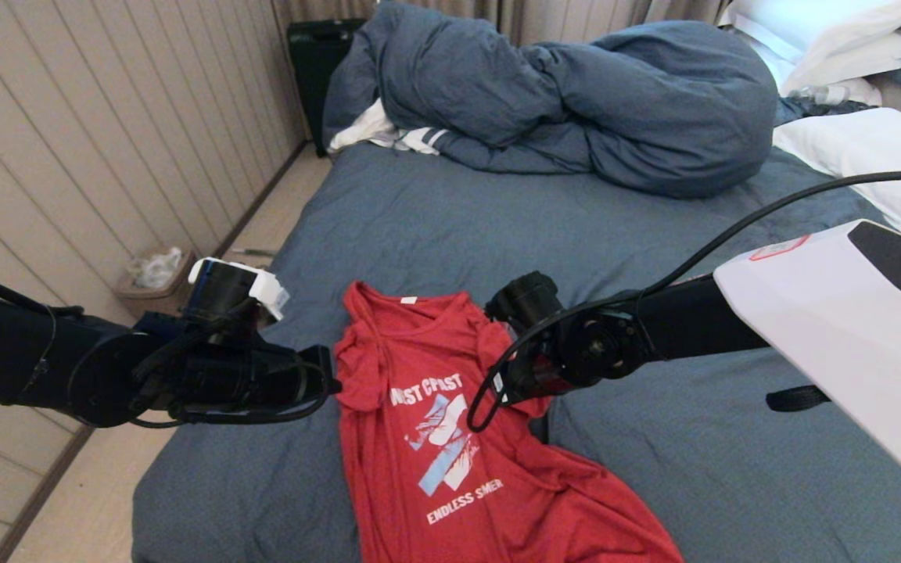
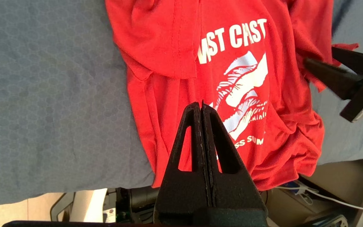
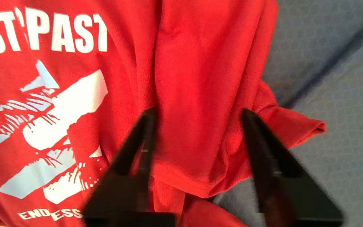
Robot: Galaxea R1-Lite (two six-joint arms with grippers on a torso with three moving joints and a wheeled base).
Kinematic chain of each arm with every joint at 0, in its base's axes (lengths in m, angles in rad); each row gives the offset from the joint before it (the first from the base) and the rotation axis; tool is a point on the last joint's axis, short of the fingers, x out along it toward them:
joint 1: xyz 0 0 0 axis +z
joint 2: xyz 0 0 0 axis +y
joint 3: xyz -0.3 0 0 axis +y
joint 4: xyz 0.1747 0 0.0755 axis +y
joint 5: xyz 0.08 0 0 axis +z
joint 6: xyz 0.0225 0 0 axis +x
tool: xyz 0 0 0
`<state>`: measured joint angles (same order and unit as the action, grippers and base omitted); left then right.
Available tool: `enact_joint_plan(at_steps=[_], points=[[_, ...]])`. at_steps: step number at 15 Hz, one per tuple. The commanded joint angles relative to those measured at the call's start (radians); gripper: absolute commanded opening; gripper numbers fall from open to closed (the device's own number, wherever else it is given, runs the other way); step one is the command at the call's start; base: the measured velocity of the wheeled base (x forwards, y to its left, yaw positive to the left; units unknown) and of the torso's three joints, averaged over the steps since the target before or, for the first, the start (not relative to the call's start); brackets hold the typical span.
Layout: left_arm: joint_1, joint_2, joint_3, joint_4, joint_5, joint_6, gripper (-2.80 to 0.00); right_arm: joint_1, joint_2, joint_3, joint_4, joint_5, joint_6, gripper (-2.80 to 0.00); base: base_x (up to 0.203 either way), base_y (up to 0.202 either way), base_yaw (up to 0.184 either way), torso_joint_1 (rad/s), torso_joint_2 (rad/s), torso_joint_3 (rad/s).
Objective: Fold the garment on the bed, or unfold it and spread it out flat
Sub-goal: Unford the red T-shirt
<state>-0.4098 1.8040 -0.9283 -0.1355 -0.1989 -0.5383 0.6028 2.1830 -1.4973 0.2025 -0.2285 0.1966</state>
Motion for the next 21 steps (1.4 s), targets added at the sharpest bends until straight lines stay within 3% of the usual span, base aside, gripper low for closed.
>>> enact_joint_plan(at_steps=[1, 5, 9, 12, 15, 21], points=[[0.000, 0.007, 0.000, -0.001, 0.000, -0.003, -2.80, 0.000, -0.002, -0.002, 0.001, -0.002, 0.001, -2.80, 0.000, 0.000, 0.000, 0.000, 0.00, 0.000], [0.000, -0.002, 0.002, -0.002, -0.001, -0.003, -2.80, -0.018, -0.055, -0.024, -0.006, -0.005, 0.003, -2.80, 0.000, 0.000, 0.000, 0.000, 0.00, 0.000], [0.000, -0.006, 0.006, -0.003, -0.001, -0.003, -2.80, -0.116, -0.071, -0.113, -0.017, -0.006, 0.003, -2.80, 0.000, 0.000, 0.000, 0.000, 0.00, 0.000], [0.000, -0.006, 0.006, -0.003, -0.001, -0.003, -2.80, -0.178, -0.049, -0.163, -0.097, -0.008, 0.001, -2.80, 0.000, 0.000, 0.000, 0.000, 0.00, 0.000], [0.000, -0.005, 0.005, -0.003, -0.001, -0.003, -2.80, -0.238, -0.017, -0.194, -0.223, -0.076, -0.047, -2.80, 0.000, 0.000, 0.000, 0.000, 0.00, 0.000], [0.000, -0.005, 0.006, -0.003, -0.001, -0.003, -2.80, -0.324, 0.060, -0.275, -0.225, -0.151, -0.099, -2.80, 0.000, 0.000, 0.000, 0.000, 0.00, 0.000]])
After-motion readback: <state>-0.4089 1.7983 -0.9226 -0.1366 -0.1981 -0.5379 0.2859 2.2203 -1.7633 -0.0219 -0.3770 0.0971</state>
